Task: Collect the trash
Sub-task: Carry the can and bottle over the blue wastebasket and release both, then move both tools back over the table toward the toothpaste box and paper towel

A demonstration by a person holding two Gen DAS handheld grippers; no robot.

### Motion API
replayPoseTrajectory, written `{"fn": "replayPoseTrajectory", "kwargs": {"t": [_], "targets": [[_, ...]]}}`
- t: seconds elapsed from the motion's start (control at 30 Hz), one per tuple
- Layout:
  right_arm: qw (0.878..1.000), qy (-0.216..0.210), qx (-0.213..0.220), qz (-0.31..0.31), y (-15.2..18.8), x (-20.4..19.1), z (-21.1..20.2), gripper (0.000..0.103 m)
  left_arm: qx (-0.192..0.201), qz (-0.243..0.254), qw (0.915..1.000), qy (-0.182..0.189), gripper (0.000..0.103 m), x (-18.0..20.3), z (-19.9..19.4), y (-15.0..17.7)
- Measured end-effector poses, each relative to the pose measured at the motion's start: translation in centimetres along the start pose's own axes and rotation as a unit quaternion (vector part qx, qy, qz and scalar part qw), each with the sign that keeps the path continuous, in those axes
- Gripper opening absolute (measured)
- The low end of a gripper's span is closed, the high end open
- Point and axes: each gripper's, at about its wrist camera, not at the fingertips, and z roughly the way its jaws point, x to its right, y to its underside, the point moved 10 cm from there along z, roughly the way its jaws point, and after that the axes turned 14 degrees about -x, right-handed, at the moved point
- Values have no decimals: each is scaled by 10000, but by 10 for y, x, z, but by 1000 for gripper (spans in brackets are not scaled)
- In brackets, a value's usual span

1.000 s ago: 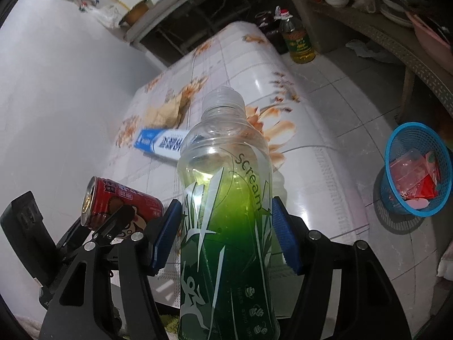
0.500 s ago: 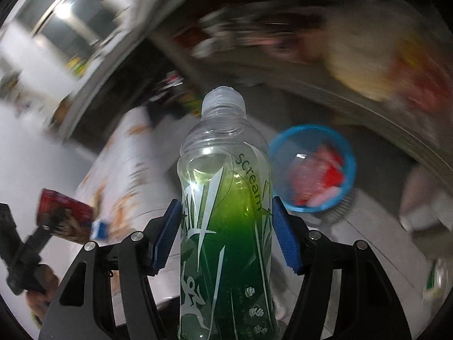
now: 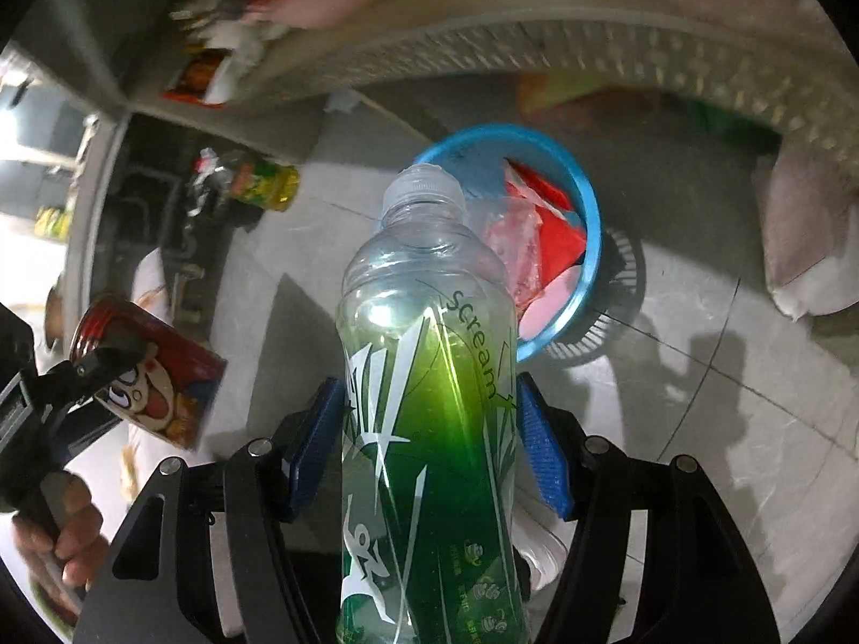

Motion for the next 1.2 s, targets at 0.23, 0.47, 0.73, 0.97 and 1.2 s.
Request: {"fn": "replayPoseTrajectory", "kwargs": {"t": [0.23,0.47,0.73,0.97,1.2], "targets": [[9977,305,45,596,-64,28,62,63,-515,-175,9984,-172,63,12,80,-62],[9944,483,189,917,-90,48,89,65,-458,-542,9975,-20,73,6,96,-78],[9936,660,557,730,-69,52,71,65,-76,-209,9996,158,73,15,56,-69],[9932,841,641,495,-34,50,50,65,278,7,9988,400,73,19,2,-40],[9936,926,647,30,13,29,28,74,810,181,9954,486,73,-11,-65,19]]}}
